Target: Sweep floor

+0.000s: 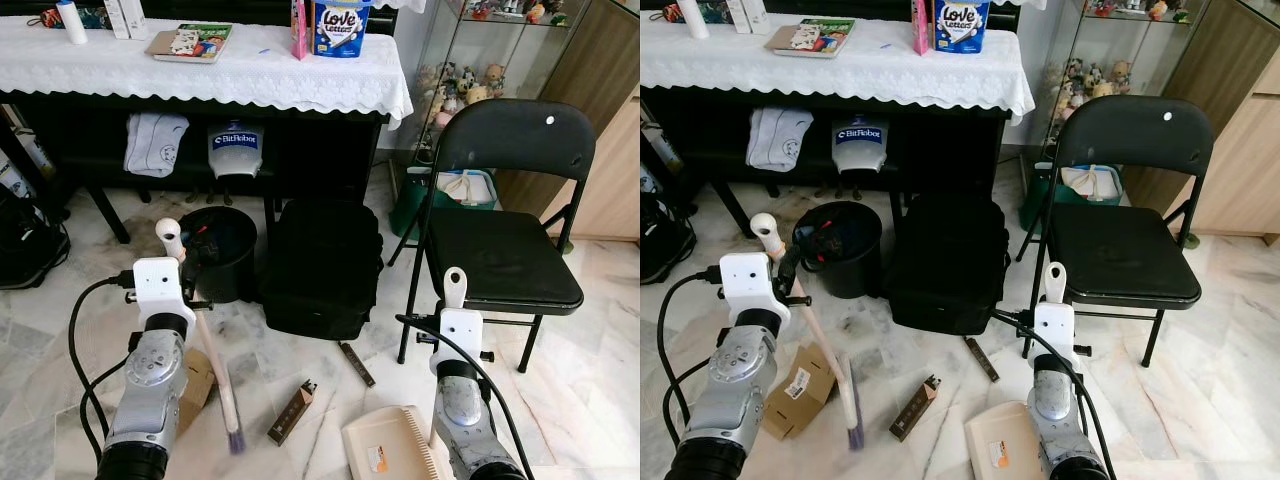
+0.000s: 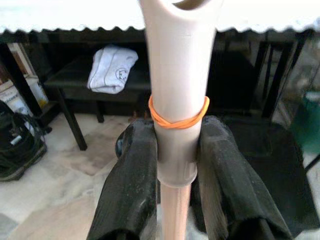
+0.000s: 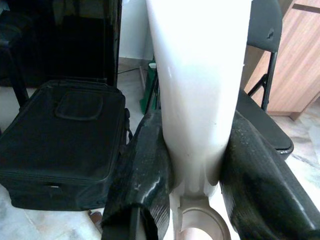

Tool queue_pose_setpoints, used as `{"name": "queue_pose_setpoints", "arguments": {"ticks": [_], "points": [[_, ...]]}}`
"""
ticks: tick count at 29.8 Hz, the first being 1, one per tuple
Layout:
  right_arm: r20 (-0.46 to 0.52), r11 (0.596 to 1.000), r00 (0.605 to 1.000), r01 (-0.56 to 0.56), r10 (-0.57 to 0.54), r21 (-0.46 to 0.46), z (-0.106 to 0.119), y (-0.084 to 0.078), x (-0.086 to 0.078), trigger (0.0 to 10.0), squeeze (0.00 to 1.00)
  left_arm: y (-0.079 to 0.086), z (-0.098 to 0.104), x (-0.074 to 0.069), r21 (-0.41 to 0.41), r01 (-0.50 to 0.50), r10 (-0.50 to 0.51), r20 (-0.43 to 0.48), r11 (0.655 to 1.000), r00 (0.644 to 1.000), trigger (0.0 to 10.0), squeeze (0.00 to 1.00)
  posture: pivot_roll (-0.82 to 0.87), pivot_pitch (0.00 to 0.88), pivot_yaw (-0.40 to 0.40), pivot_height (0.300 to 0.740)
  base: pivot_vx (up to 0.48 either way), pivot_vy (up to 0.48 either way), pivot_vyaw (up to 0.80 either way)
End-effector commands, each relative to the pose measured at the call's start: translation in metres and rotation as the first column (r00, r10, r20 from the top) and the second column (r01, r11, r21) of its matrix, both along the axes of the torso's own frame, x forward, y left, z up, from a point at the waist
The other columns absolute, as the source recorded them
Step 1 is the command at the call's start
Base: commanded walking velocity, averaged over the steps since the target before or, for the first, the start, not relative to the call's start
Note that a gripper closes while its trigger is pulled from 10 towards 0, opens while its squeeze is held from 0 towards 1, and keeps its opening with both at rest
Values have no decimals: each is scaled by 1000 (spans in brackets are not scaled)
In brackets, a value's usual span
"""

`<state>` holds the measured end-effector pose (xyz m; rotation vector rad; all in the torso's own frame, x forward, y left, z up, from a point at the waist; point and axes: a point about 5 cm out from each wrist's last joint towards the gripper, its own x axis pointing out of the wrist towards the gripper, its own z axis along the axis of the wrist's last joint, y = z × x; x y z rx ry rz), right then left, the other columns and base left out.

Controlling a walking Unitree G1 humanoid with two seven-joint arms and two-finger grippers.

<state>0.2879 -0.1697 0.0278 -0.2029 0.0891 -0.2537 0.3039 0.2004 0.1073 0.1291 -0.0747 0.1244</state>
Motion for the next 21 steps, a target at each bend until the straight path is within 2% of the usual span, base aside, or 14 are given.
{"name": "queue_pose_setpoints", "arguments": {"ticks": [1,3,11,17,21], "points": [[12,1000,1000,8,-8,-4,2,-1,0,10000,0,0,2,-1,109,8,-11,21,994,1000,10000,0,78,101,-37,740,0,0,0],[18,1000,1000,12,-12,-6,3,-2,1,10000,0,-3,2,0,162,22,-25,15,987,1000,10000,0,77,102,-37,740,0,0,0],[61,999,998,36,-35,-23,9,-7,2,10000,0,-7,-1,-1,108,28,-30,18,994,999,10000,0,75,103,-37,740,0,0,0],[86,998,995,48,-46,-30,12,-8,2,10000,0,-3,-2,-2,76,17,-19,20,997,1000,10000,0,77,105,-36,740,0,0,0],[135,997,989,67,-60,-45,19,-10,3,10000,0,1,-3,-4,44,5,-6,21,999,1000,10000,0,75,107,-34,740,0,0,0]]}}
